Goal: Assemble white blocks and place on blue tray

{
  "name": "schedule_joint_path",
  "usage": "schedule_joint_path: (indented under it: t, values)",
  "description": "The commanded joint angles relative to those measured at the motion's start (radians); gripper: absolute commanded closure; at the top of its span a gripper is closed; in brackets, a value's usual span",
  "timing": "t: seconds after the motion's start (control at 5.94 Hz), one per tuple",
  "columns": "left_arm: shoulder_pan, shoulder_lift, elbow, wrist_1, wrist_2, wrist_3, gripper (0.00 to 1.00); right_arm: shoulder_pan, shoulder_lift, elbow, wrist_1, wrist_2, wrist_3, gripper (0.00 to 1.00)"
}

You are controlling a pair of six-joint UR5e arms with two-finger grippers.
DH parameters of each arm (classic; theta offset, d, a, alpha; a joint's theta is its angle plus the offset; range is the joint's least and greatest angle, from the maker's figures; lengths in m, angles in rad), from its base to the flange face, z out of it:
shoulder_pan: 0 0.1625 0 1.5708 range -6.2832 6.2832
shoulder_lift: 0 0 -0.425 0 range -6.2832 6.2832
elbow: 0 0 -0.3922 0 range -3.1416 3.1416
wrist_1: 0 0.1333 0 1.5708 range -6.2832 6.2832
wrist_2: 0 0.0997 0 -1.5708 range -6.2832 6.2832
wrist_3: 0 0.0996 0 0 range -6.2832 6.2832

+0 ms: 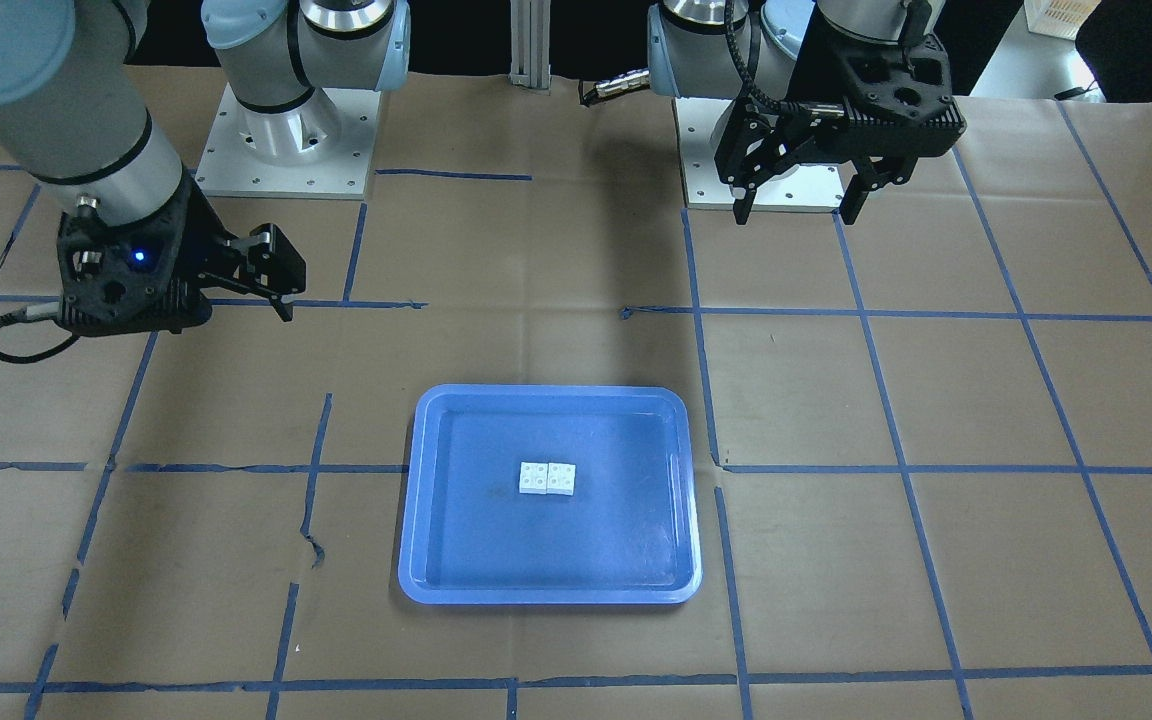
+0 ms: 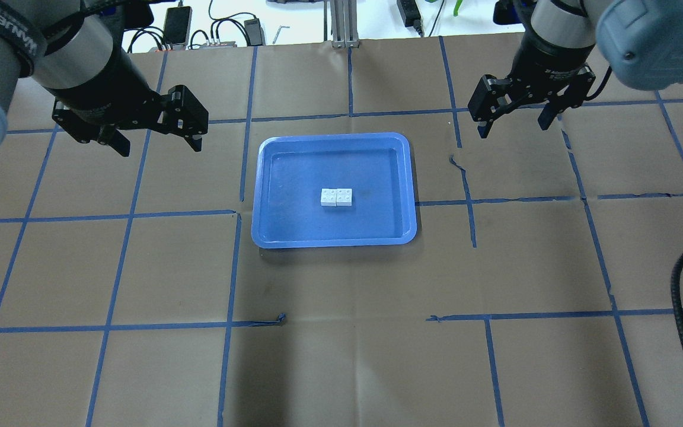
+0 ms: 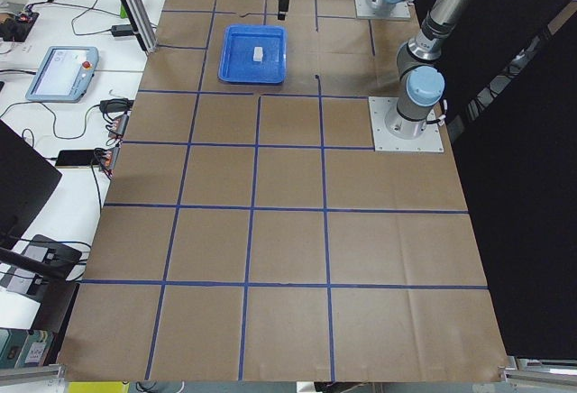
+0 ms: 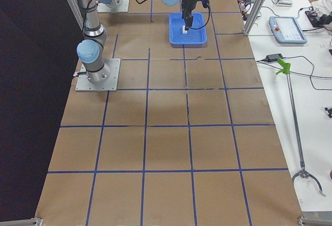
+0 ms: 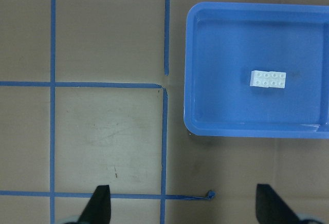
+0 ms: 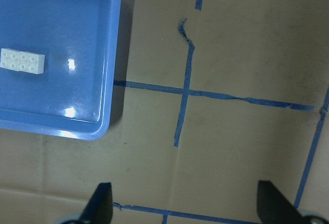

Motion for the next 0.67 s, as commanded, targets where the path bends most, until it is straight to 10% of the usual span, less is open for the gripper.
schedule_joint_path:
  t: [0.0, 0.51]
  values:
    - [0.002, 0.001, 0.0, 0.0, 0.0, 0.0, 0.01, 0.004, -0.053, -0.014, 0.034, -0.017, 0.069, 0.0]
    - [0.002, 0.001, 0.0, 0.0, 0.005, 0.0, 0.01, 0.02, -0.068, -0.014, 0.033, -0.017, 0.076, 0.0]
